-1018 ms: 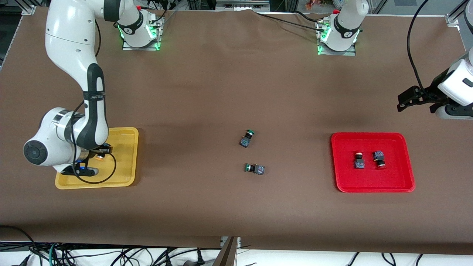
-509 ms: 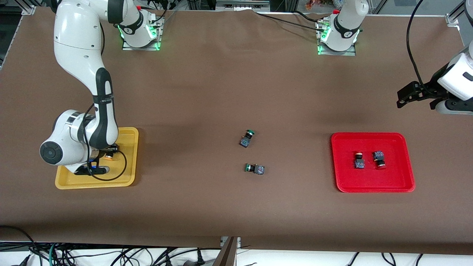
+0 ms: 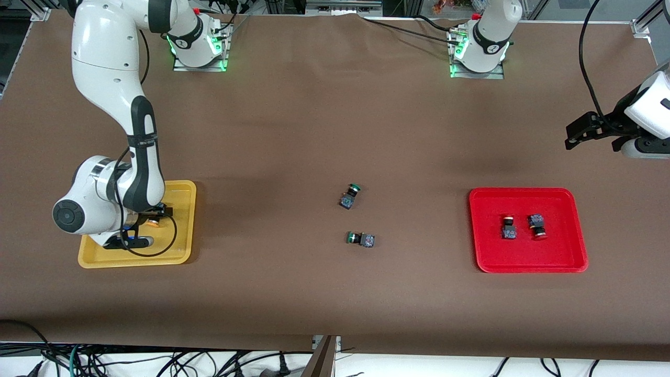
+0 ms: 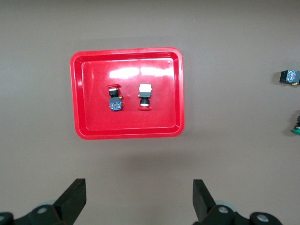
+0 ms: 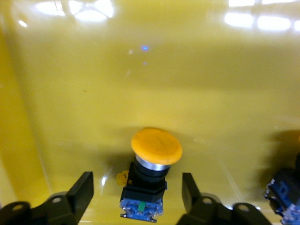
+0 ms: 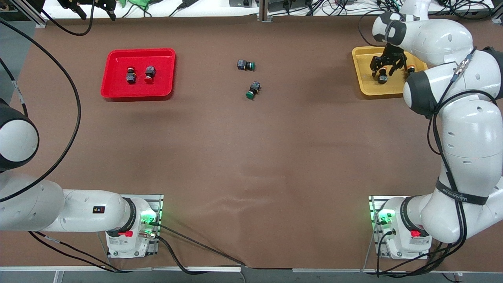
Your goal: Place red and yellow buttons in trays
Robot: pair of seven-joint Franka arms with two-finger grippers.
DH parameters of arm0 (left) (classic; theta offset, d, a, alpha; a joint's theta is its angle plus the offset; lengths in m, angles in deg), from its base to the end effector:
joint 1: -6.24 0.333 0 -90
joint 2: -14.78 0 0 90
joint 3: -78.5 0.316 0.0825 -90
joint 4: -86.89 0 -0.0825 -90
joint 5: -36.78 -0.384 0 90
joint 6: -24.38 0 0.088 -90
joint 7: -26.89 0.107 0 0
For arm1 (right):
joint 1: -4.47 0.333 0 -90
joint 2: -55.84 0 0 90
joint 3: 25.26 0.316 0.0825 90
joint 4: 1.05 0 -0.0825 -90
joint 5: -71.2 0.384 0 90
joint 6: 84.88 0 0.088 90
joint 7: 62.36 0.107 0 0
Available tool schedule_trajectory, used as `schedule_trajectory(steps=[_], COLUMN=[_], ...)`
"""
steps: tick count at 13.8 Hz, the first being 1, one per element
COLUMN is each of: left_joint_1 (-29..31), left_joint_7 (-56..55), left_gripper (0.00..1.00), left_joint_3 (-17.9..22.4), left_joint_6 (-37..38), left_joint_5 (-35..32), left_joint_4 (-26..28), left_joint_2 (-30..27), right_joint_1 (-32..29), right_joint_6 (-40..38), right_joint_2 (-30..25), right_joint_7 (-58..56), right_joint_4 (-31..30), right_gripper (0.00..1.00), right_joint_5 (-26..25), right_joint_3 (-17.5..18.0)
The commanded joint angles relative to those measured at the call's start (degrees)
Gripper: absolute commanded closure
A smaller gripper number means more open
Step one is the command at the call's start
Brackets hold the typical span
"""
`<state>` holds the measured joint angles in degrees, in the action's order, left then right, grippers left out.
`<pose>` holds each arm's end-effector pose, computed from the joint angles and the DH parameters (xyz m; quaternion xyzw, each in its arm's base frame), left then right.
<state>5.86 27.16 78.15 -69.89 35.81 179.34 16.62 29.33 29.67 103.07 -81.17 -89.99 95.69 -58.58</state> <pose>0.5696 -0.0055 0.5927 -0.9999 0.0094 0.0001 0.0083 0.6749 -0.0216 0.2001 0.9928 0.0283 -0.1159 0.0068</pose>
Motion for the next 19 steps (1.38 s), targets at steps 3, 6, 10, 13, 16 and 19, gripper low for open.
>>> schedule_trajectory(steps=[3,6,10,13,16,19], left_joint_1=[0.3,0.3,0.2,-0.2,-0.2,-0.2], left_joint_7=[0.9,1.0,0.9,0.8,0.9,0.8], left_gripper=[0.00,0.00,0.00,0.00,0.00,0.00], left_joint_3=[0.2,0.2,0.0,-0.3,-0.3,-0.3], left_joint_6=[1.4,1.5,2.2,2.2,2.3,2.3], left_joint_5=[4.7,4.6,3.7,0.9,0.8,0.7], left_joint_4=[1.1,1.1,1.2,1.3,1.3,1.3], left_joint_2=[-1.1,-1.1,-0.8,-0.8,-0.8,-0.7], right_joint_1=[-0.9,-0.9,-0.3,-0.3,-0.5,-8.6], right_joint_6=[-13.1,-22.5,-32.7,-36.4,-37.9,-37.4], right_joint_2=[-3.1,-3.1,-6.8,-11.0,-15.4,-23.3], right_joint_7=[-1.3,-1.5,-1.2,-0.8,0.6,12.0], right_joint_4=[8.5,15.5,21.2,21.8,21.9,19.7], right_gripper=[0.00,0.00,0.00,0.00,0.00,0.00], right_joint_5=[0.5,0.6,0.3,-0.7,-5.0,-18.7], right_joint_3=[-3.2,-7.2,-9.5,-9.6,-8.3,10.7])
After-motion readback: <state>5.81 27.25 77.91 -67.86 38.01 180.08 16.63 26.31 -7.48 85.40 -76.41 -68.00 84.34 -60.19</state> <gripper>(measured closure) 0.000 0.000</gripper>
